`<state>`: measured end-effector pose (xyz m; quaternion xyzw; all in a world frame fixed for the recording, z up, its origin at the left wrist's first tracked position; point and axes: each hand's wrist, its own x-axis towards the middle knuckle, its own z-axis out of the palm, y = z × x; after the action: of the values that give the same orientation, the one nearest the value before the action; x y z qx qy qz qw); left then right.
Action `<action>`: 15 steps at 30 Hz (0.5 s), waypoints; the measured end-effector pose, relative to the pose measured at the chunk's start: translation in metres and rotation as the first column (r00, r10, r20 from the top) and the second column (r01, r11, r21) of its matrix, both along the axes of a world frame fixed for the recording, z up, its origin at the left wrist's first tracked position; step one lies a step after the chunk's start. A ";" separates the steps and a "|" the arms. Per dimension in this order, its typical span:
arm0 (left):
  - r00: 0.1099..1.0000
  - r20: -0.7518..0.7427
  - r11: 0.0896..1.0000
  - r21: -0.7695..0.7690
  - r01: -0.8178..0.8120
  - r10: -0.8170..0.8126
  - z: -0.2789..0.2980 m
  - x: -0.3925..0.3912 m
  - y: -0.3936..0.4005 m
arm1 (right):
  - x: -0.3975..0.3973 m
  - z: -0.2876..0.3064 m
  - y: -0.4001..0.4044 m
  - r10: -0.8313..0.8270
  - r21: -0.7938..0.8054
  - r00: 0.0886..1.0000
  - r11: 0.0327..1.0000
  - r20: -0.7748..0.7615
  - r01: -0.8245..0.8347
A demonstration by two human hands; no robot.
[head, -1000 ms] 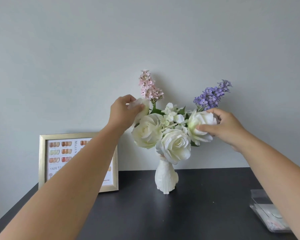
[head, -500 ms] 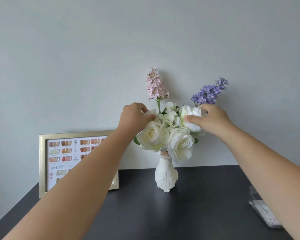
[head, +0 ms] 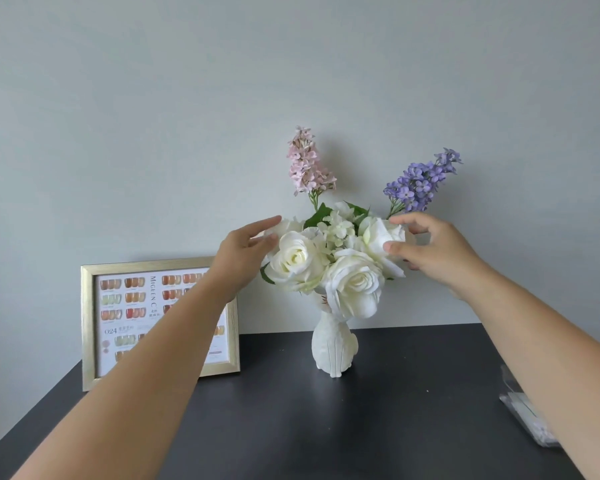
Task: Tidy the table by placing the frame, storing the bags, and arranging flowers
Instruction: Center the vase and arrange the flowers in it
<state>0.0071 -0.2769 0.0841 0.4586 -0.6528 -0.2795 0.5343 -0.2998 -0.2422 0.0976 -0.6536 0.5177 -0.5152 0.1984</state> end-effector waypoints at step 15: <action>0.953 0.238 0.960 -0.250 -0.128 0.189 -0.006 -0.023 0.000 | 0.004 -0.013 -0.016 -0.058 0.083 0.997 0.995 0.044 0.054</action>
<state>-0.0159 -0.2772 0.0780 0.4768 -0.7062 -0.0950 0.5147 -0.2959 -0.2585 0.0842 -0.6179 0.5516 -0.5143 0.2224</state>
